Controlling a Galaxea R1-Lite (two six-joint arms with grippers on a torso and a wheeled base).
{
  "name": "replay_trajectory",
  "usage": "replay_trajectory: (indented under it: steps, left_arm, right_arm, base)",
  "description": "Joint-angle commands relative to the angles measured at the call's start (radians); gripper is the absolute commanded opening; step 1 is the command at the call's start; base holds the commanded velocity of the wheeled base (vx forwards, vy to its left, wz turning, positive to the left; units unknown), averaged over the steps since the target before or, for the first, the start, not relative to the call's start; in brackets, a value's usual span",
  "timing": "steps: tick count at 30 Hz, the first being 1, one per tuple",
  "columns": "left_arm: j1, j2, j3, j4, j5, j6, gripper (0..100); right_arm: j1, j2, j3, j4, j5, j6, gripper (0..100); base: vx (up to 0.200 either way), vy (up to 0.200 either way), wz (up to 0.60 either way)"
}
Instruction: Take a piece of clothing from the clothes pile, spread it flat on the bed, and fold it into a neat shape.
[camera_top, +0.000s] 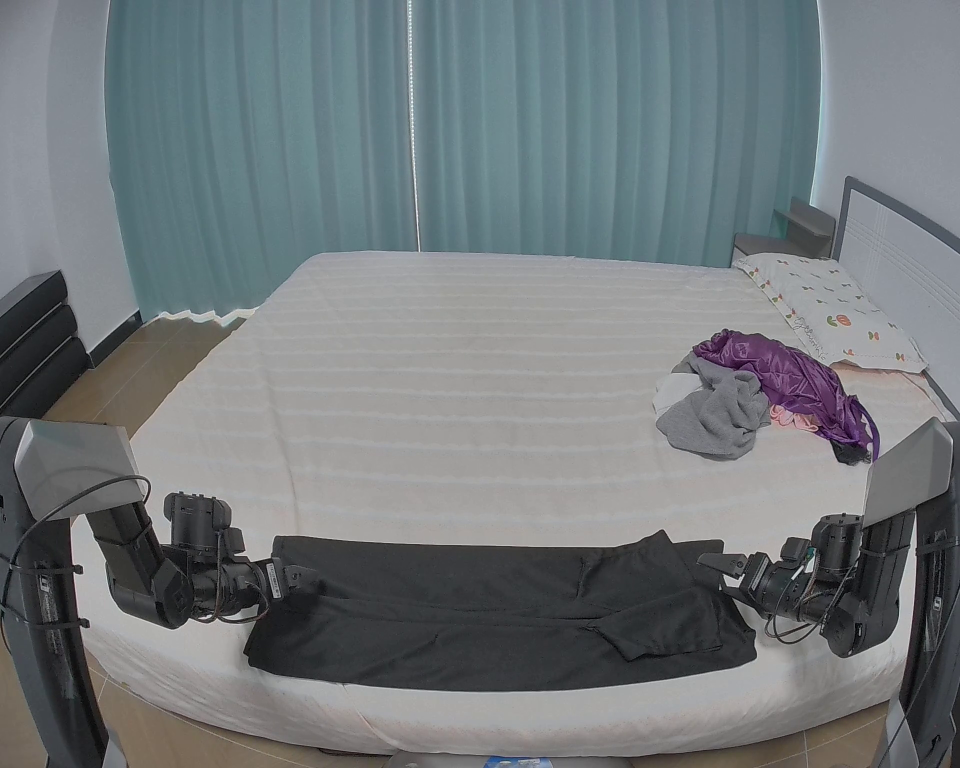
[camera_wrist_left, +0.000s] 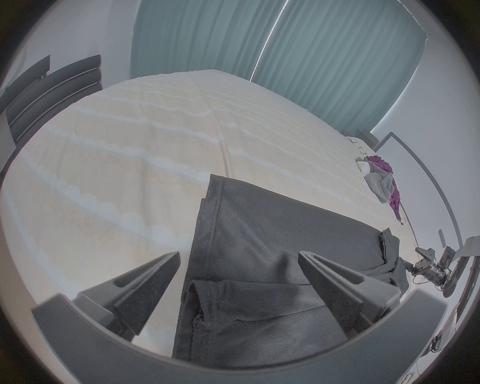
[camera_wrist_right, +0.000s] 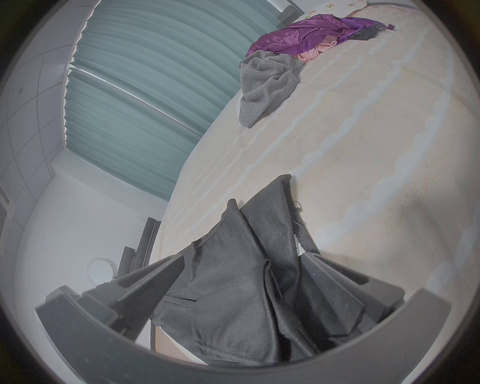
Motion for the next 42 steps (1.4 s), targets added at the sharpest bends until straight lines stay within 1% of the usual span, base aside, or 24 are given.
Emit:
replay_trajectory:
  steps: [1, 7, 9, 10, 13, 14, 15, 16, 17, 30, 35, 42]
  left_arm:
    - [-0.009, -0.008, -0.002, -0.002, 0.000, 0.001, 100]
    - [-0.023, 0.028, -0.005, -0.003, 0.002, 0.009, 100]
    - [-0.038, 0.037, 0.001, -0.003, 0.005, 0.012, 100]
    - [-0.046, 0.042, 0.001, -0.003, 0.012, 0.012, 100]
    - [-0.057, 0.054, -0.006, -0.005, 0.075, 0.012, 100]
    - [-0.057, 0.054, -0.006, -0.005, 0.075, 0.012, 100]
    - [-0.066, 0.069, -0.008, -0.025, 0.098, 0.010, 100]
    - [-0.067, 0.071, -0.006, -0.031, 0.100, 0.010, 100]
    - [-0.067, 0.072, 0.000, -0.055, 0.101, 0.003, 0]
    - [-0.067, 0.065, 0.006, -0.074, 0.097, -0.006, 0]
    - [-0.067, 0.046, 0.004, -0.074, 0.098, -0.051, 0]
    - [-0.067, 0.026, 0.004, -0.074, 0.098, -0.089, 0]
  right_arm:
    - [-0.001, 0.000, 0.001, -0.015, 0.000, 0.000, 100]
    - [-0.001, 0.000, 0.002, -0.015, 0.000, 0.000, 100]
    - [-0.001, 0.002, 0.004, -0.015, 0.000, 0.000, 100]
    - [-0.001, 0.002, 0.004, -0.015, 0.000, 0.000, 100]
    - [-0.001, 0.002, 0.004, -0.015, 0.000, 0.000, 100]
    - [-0.001, 0.002, 0.004, -0.015, 0.000, 0.000, 100]
    - [-0.001, 0.002, 0.004, -0.015, 0.000, 0.000, 100]
    - [-0.001, 0.002, 0.004, -0.015, 0.000, 0.000, 100]
    - [-0.001, 0.002, 0.005, -0.015, 0.000, 0.000, 100]
    - [-0.001, 0.002, 0.007, -0.015, 0.000, 0.000, 100]
    - [-0.001, -0.001, 0.005, -0.015, 0.002, 0.002, 100]
    - [-0.002, -0.003, 0.007, -0.015, 0.002, 0.002, 100]
  base:
    - [0.000, 0.000, 0.00]
    - [0.000, 0.000, 0.00]
    - [0.000, 0.000, 0.00]
    - [0.000, 0.000, 0.00]
    - [0.000, 0.000, 0.00]
    - [0.000, 0.000, 0.00]
    - [0.000, 0.000, 0.00]
    - [0.000, 0.000, 0.00]
    - [0.000, 0.000, 0.00]
    - [0.000, 0.000, 0.00]
    - [0.000, 0.000, 0.00]
    - [0.000, 0.000, 0.00]
